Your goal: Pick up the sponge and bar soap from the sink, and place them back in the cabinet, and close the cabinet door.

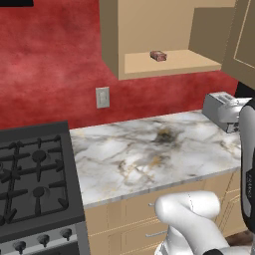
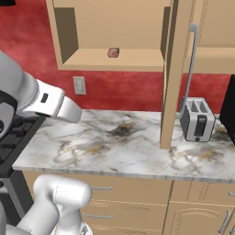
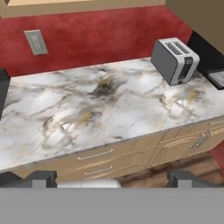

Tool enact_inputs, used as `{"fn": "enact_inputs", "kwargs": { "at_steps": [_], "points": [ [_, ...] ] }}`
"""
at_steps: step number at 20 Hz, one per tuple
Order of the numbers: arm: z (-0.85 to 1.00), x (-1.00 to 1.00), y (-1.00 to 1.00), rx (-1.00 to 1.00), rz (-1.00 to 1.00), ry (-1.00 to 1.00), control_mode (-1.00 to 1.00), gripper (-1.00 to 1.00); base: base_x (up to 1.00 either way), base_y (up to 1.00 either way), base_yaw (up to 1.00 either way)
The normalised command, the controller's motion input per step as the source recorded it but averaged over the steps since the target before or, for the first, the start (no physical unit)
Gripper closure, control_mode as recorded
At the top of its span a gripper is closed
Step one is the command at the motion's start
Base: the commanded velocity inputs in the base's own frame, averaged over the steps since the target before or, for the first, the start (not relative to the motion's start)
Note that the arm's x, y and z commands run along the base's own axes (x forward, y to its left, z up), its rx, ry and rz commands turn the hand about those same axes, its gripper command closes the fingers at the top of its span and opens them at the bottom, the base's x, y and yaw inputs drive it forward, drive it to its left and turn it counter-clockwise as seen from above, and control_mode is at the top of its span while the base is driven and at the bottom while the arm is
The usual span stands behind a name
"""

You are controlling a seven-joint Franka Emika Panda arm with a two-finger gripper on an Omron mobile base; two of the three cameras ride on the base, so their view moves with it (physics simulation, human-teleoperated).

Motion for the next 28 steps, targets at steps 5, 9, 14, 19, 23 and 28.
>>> {"fn": "enact_inputs", "kwargs": {
  "at_steps": [5,9,14,19,23,28],
  "points": [
    [0.0,0.0,0.0,0.0,0.0,0.0,1.0,-1.0,-0.25,0.05,0.0],
    [0.0,0.0,0.0,0.0,0.0,0.0,1.0,-1.0,-0.5,0.21,-0.01],
    [0.0,0.0,0.0,0.0,0.0,0.0,1.0,-1.0,-0.61,0.35,-0.09],
    [0.0,0.0,0.0,0.0,0.0,0.0,1.0,-1.0,-0.63,0.48,-0.16],
    [0.0,0.0,0.0,0.0,0.0,0.0,1.0,-1.0,-0.67,0.51,-0.2],
    [0.0,0.0,0.0,0.0,0.0,0.0,1.0,-1.0,-0.32,0.1,-0.34]
  ]
}}
